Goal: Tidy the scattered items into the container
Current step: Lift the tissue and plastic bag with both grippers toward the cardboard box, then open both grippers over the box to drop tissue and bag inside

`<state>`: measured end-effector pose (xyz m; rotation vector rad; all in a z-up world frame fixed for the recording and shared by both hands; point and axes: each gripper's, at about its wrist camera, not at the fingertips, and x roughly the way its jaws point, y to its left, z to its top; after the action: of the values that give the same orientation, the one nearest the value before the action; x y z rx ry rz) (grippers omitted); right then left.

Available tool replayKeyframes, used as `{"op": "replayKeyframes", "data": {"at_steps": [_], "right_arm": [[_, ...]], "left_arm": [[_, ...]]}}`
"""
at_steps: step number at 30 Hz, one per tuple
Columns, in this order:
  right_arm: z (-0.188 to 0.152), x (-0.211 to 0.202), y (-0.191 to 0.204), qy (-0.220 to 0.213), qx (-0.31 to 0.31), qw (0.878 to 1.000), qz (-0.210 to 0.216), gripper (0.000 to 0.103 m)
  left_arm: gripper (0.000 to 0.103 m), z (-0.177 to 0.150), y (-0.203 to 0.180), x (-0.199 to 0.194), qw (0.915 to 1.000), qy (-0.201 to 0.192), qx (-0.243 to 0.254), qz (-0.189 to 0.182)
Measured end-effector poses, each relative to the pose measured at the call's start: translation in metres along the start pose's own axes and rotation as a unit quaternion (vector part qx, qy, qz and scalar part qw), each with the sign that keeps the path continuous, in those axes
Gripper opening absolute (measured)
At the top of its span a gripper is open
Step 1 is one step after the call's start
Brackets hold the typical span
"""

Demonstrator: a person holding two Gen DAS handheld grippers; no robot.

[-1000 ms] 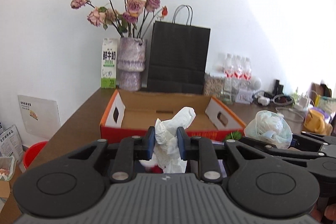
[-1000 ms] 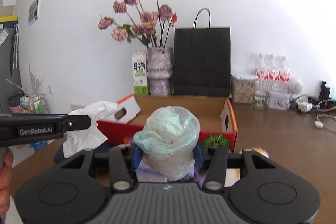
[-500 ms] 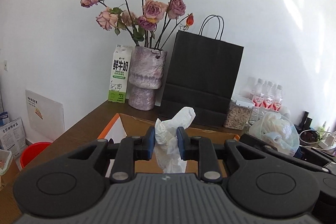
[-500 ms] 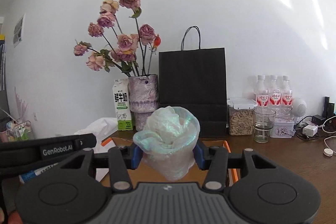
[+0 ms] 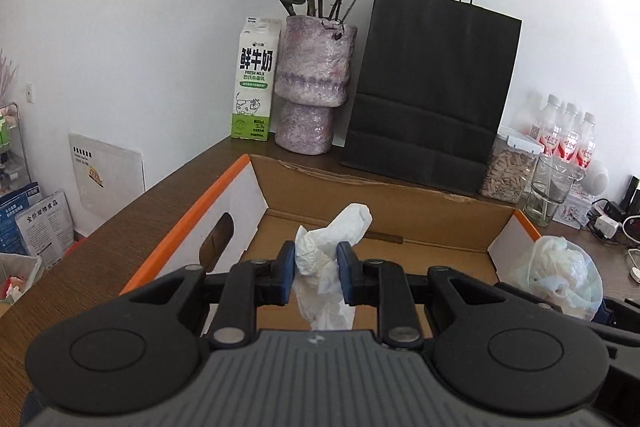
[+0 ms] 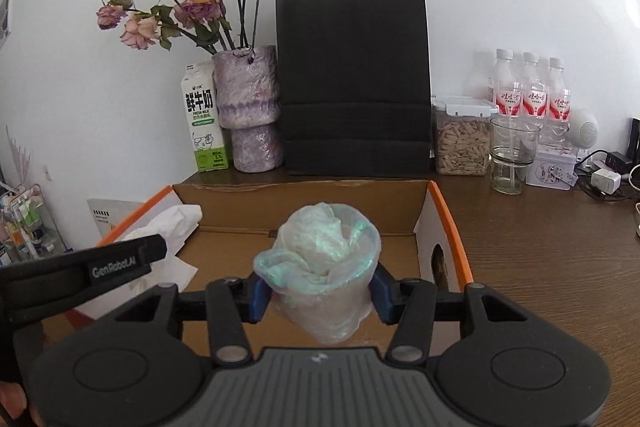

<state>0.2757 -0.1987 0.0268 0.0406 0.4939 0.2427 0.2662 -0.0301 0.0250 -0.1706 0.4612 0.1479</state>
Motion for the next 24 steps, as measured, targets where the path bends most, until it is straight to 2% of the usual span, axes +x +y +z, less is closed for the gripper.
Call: {"op": "replayKeyframes", "data": {"at_steps": [3, 4, 5, 6, 8, 9, 10, 11, 13, 15, 24], "right_arm": [[-0.001, -0.001, 0.002, 0.000, -0.003, 1.000, 0.000, 0.050], [-0.002, -0.001, 0.002, 0.000, -0.004, 1.000, -0.001, 0.052], [-0.002, -0.002, 0.003, -0.001, -0.004, 1.000, -0.003, 0.058], [-0.002, -0.003, 0.003, -0.003, -0.005, 1.000, -0.006, 0.065], [-0.003, -0.008, 0.003, -0.015, -0.007, 1.000, -0.026, 0.088], [-0.003, -0.011, 0.003, -0.023, -0.008, 0.999, -0.037, 0.092], [-0.002, -0.014, 0.001, -0.032, -0.004, 0.999, -0.043, 0.099], [-0.001, -0.018, -0.002, -0.038, 0.004, 0.998, -0.044, 0.103], [0.002, -0.023, -0.007, -0.044, 0.019, 0.998, -0.031, 0.103], [0.003, -0.026, -0.009, -0.046, 0.026, 0.998, -0.022, 0.103], [0.003, -0.030, -0.005, -0.054, 0.018, 0.998, -0.026, 0.103]], "left_arm": [[0.024, -0.001, -0.002, 0.000, 1.0000, 0.003, 0.007, 0.002], [0.031, -0.001, -0.003, 0.000, 1.0000, 0.001, 0.007, 0.006], [0.053, 0.000, -0.004, -0.001, 0.9999, -0.001, 0.008, 0.011], [0.062, 0.000, -0.004, -0.004, 0.9998, -0.003, 0.008, 0.019], [0.079, 0.001, -0.002, -0.013, 0.9991, -0.023, 0.007, 0.036], [0.086, 0.003, 0.000, -0.016, 0.9986, -0.033, 0.003, 0.040], [0.103, 0.004, 0.001, -0.020, 0.9978, -0.044, -0.005, 0.049], [0.103, 0.004, 0.003, -0.023, 0.9965, -0.057, -0.013, 0.060], [0.103, 0.005, 0.004, -0.027, 0.9958, -0.070, -0.018, 0.056], [0.103, 0.006, 0.002, -0.029, 0.9965, -0.069, -0.013, 0.045], [0.103, 0.006, 0.000, -0.028, 0.9960, -0.071, -0.013, 0.052]]}}
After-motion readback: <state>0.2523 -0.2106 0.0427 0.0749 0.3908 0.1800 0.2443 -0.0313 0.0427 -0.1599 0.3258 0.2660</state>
